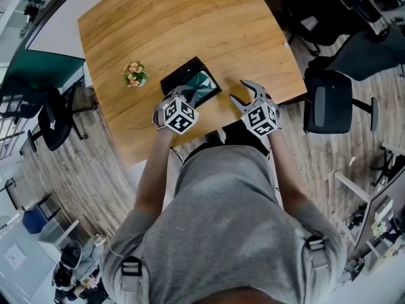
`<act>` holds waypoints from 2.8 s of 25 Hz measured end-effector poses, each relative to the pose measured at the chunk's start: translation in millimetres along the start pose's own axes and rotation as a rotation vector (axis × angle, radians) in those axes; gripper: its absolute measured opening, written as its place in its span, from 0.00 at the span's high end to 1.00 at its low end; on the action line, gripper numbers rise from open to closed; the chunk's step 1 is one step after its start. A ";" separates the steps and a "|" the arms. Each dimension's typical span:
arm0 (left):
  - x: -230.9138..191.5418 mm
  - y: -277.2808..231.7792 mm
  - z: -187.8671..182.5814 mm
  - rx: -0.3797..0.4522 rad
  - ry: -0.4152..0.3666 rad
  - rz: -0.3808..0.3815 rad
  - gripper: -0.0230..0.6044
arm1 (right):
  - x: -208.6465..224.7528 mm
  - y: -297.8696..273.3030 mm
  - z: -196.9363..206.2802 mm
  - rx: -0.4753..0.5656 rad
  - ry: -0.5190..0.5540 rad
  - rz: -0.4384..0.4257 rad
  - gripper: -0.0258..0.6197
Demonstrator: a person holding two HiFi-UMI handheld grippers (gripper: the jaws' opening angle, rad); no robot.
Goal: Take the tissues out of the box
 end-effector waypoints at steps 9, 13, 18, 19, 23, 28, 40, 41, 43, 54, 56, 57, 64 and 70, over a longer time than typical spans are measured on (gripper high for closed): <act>11.7 29.5 -9.2 0.019 -0.053 -0.019 0.93 | -16.5 11.8 -4.0 0.035 0.008 0.006 0.58; 14.8 44.8 -9.3 0.032 -0.053 -0.037 0.93 | -29.8 17.1 -6.7 0.044 0.017 0.008 0.58; 24.9 64.4 -12.0 0.059 -0.051 -0.047 0.93 | -46.4 29.0 -7.5 0.050 0.025 0.017 0.58; 27.9 67.9 -12.1 0.064 -0.050 -0.047 0.93 | -50.1 31.1 -6.0 0.050 0.023 0.019 0.58; 40.2 79.1 -8.4 0.071 -0.064 -0.052 0.93 | -66.2 38.2 -1.8 0.060 0.009 0.026 0.59; 57.6 86.2 1.2 0.067 -0.079 -0.046 0.93 | -84.1 46.3 4.6 0.055 0.006 0.032 0.59; 86.1 97.7 4.7 0.098 -0.076 -0.032 0.93 | -99.6 69.6 9.2 0.090 0.012 0.065 0.60; 87.2 97.8 5.5 0.100 -0.069 -0.031 0.93 | -100.7 72.1 8.2 0.096 0.014 0.069 0.60; 88.6 99.1 6.4 0.109 -0.054 -0.027 0.93 | -103.1 75.7 5.9 0.106 0.018 0.075 0.60; 96.4 108.3 -1.2 0.134 -0.052 -0.037 0.93 | -109.4 83.8 -0.7 0.126 0.007 0.093 0.62; 97.6 108.5 -1.4 0.135 -0.054 -0.038 0.93 | -110.7 84.8 0.5 0.124 0.004 0.094 0.62; 98.5 108.5 -1.1 0.135 -0.055 -0.039 0.93 | -111.6 85.6 1.5 0.120 0.003 0.095 0.62; 106.5 110.8 3.8 0.136 -0.057 -0.037 0.93 | -117.4 90.5 4.2 0.109 -0.013 0.104 0.62; 109.6 113.0 6.3 0.134 -0.054 -0.042 0.93 | -119.3 91.3 3.7 0.114 -0.011 0.103 0.62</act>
Point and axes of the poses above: the fingertips, and each gripper's own axes: y backward along the fingers, x to its right, z out of its underside, the point moved 5 cm from there along y, backward along the fingers, and after that the axes turned 1 degree about -y, right-handed, at the moved point
